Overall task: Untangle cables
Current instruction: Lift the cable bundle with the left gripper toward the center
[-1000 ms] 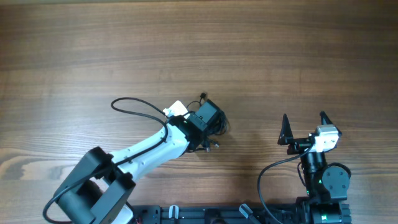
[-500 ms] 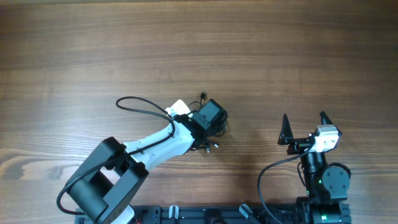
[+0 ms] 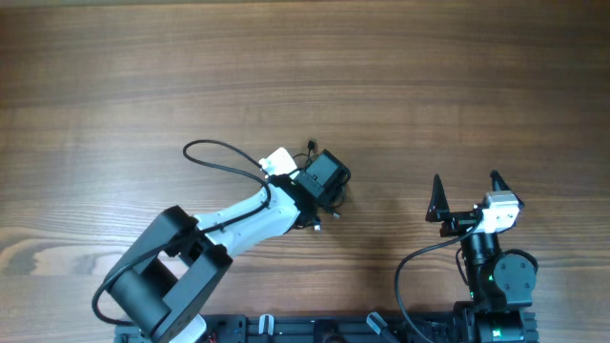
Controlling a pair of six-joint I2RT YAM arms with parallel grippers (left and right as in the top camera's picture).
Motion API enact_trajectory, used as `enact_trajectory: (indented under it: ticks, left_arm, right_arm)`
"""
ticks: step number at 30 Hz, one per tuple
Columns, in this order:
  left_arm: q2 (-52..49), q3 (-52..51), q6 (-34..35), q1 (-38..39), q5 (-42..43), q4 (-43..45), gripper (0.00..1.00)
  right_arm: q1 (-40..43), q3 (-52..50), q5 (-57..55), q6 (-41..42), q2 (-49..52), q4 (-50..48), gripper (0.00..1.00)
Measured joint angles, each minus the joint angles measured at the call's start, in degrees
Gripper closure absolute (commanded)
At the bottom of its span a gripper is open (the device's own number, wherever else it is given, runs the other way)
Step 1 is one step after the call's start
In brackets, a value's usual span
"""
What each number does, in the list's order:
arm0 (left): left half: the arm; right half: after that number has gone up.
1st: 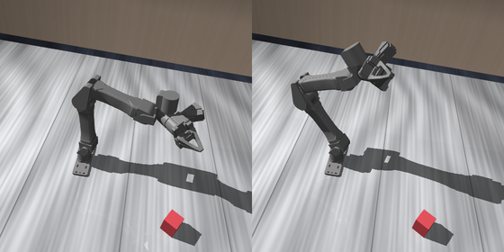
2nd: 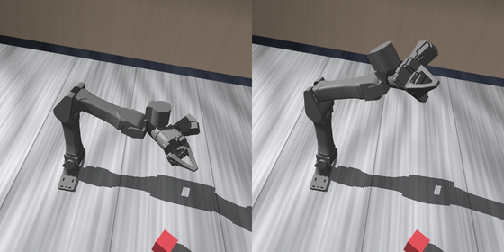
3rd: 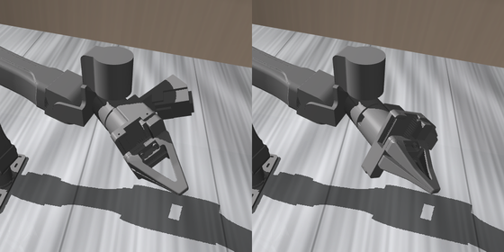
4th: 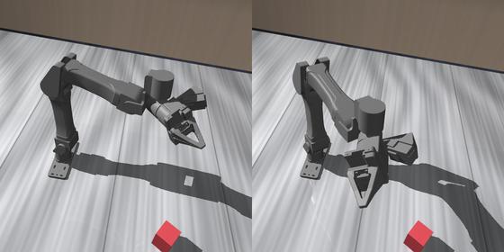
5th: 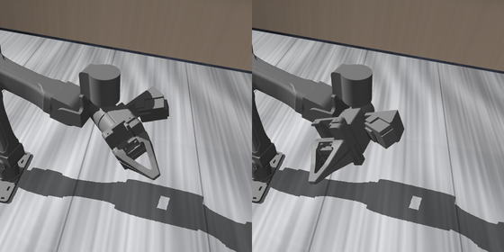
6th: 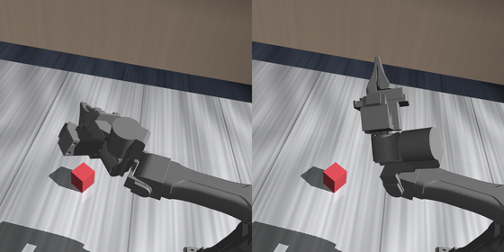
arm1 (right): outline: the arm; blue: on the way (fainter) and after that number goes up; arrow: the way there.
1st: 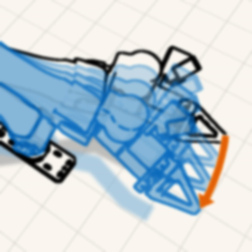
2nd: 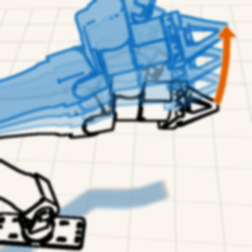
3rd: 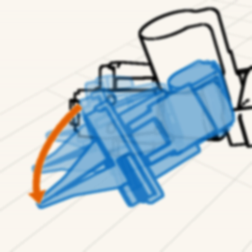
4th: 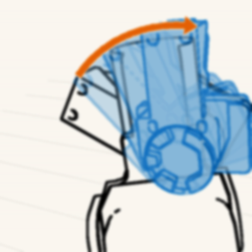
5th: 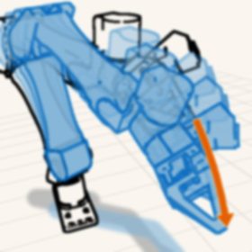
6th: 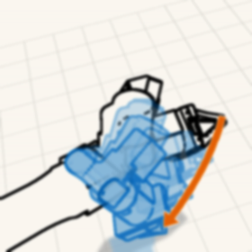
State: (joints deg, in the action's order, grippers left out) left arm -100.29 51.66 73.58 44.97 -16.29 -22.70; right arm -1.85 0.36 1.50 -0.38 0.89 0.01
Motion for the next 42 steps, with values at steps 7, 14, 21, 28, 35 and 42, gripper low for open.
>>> enact_trajectory:
  ticks: [7, 14, 21, 28, 35, 42]
  left_arm:
    - [23.2, -0.1, -32.8, 0.0, -0.2, -0.2, 0.96]
    - [34.7, -0.1, -51.1, 0.0, -0.4, -3.1, 0.96]
    - [36.2, -0.1, -58.5, 0.0, 2.4, -4.8, 0.96]
    - [39.3, -0.1, -65.9, 0.0, 10.2, -4.7, 0.96]
    - [42.8, -0.1, -66.5, 0.0, 10.2, -5.4, 0.96]
    - [42.8, -0.1, -66.7, 0.0, 10.2, -5.5, 0.96]
  right_arm:
    - [0.0, 0.0, 0.0, 0.0, 0.0, 0.0, 0.0]
    - [0.0, 0.0, 0.0, 0.0, 0.0, 0.0, 0.0]
    - [0.0, 0.0, 0.0, 0.0, 0.0, 0.0, 0.0]
    - [0.0, 0.0, 5.7, 5.3, 0.0, -3.0, 0.0]
    - [0.0, 1.1, 18.8, 21.7, 0.0, -5.3, 0.0]
    - [0.0, 21.4, 23.0, 17.9, 11.0, 15.0, 0.0]
